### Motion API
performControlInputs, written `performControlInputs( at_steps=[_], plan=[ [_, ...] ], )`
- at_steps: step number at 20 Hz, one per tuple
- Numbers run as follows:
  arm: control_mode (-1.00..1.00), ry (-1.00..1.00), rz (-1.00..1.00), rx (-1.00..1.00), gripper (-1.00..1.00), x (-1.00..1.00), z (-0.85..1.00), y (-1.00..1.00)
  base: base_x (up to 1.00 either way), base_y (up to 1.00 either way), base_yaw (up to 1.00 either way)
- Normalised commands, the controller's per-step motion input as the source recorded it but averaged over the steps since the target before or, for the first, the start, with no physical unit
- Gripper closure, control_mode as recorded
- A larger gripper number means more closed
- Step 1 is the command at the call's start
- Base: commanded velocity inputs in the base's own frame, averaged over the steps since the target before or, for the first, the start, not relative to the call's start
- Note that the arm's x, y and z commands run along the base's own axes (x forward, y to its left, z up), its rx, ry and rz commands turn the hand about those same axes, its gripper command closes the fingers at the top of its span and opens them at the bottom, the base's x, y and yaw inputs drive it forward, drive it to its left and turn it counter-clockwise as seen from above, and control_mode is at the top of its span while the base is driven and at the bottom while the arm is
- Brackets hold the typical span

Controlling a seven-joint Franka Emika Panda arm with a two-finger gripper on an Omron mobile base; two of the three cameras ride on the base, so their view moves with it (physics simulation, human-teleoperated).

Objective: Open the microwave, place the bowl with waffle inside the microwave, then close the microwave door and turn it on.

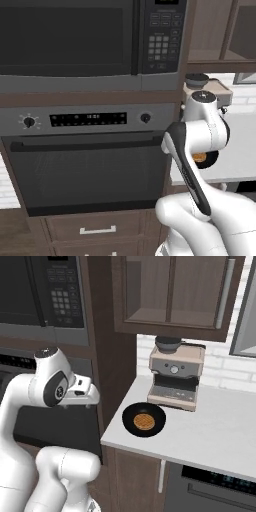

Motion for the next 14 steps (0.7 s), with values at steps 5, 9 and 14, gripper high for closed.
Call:
performControlInputs(
  at_steps=[5, 9, 14],
  plan=[
    [-1.00, -0.40, 0.00, 0.00, -1.00, 0.04, 0.51, 0.25, 0.00, 0.00, 0.00],
    [-1.00, -0.43, 0.00, 0.00, -1.00, 0.12, 0.59, 0.41, 0.00, 0.00, 0.00],
    [-1.00, -0.37, 0.00, 0.00, -1.00, 0.02, 0.62, 0.27, 0.00, 0.00, 0.00]
  ],
)
